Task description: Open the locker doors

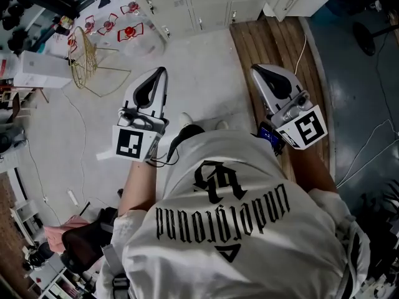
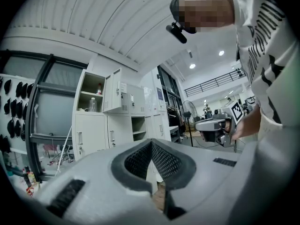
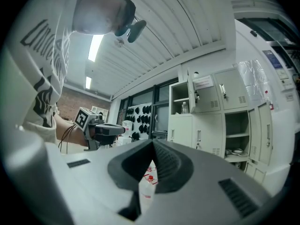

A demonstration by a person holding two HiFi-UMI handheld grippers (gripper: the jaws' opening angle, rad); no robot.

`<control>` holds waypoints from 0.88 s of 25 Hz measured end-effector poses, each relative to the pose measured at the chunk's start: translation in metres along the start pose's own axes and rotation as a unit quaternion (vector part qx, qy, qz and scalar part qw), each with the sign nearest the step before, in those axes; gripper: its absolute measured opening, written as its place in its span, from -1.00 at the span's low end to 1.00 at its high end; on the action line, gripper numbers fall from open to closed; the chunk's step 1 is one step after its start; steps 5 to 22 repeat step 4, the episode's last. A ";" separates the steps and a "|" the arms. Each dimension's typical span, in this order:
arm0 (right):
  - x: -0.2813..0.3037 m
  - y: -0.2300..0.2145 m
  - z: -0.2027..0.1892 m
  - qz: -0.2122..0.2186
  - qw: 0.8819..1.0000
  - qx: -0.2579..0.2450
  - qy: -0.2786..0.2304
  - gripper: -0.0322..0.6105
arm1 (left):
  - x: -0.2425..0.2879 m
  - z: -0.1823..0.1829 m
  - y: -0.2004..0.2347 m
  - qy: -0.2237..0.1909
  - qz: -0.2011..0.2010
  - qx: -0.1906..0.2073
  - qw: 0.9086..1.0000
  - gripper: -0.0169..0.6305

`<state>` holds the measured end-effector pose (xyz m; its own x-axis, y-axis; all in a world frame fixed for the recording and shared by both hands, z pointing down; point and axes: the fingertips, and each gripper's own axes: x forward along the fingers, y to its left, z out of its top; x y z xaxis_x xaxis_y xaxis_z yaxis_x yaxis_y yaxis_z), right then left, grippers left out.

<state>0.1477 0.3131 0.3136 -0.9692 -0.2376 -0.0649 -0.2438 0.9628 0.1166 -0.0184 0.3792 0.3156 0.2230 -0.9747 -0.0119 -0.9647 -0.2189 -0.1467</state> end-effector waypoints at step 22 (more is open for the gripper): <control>-0.005 -0.003 0.001 0.000 1.000 0.000 -0.001 -0.89 | 0.003 0.001 -0.003 0.001 0.002 -0.002 1.000 -0.93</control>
